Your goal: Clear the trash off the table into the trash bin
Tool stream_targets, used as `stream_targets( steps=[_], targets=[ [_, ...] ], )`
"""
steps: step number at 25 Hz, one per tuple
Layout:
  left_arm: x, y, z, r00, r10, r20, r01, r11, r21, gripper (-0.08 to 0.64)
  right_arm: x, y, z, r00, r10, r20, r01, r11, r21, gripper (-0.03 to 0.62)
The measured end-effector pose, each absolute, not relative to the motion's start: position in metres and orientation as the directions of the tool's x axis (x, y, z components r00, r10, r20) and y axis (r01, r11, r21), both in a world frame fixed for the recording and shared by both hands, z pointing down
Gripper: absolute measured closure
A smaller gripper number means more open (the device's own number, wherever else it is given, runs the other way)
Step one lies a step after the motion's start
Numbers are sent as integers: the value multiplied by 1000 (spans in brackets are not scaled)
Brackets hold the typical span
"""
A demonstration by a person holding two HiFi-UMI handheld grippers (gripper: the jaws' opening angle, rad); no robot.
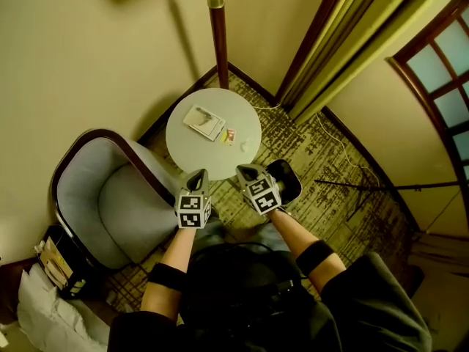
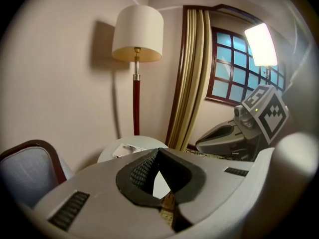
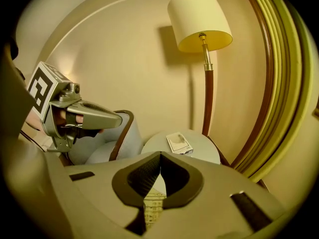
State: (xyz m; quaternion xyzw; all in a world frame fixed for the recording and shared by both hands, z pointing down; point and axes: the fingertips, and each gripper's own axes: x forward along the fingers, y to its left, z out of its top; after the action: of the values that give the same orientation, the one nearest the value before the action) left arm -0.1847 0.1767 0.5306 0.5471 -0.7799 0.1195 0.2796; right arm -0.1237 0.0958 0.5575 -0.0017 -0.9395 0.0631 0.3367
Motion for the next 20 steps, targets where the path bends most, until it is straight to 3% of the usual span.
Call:
stream_targets(
  steps=[17, 20],
  targets=[
    [-216, 176, 528, -120, -827, 550, -966, 225, 127, 560, -151, 87, 570, -730, -96, 677, -198, 977, -75, 590],
    [-220, 173, 537, -134, -816, 563, -964, 240, 118, 560, -155, 76, 582, -707, -97, 701, -189, 981, -54, 561]
  ],
)
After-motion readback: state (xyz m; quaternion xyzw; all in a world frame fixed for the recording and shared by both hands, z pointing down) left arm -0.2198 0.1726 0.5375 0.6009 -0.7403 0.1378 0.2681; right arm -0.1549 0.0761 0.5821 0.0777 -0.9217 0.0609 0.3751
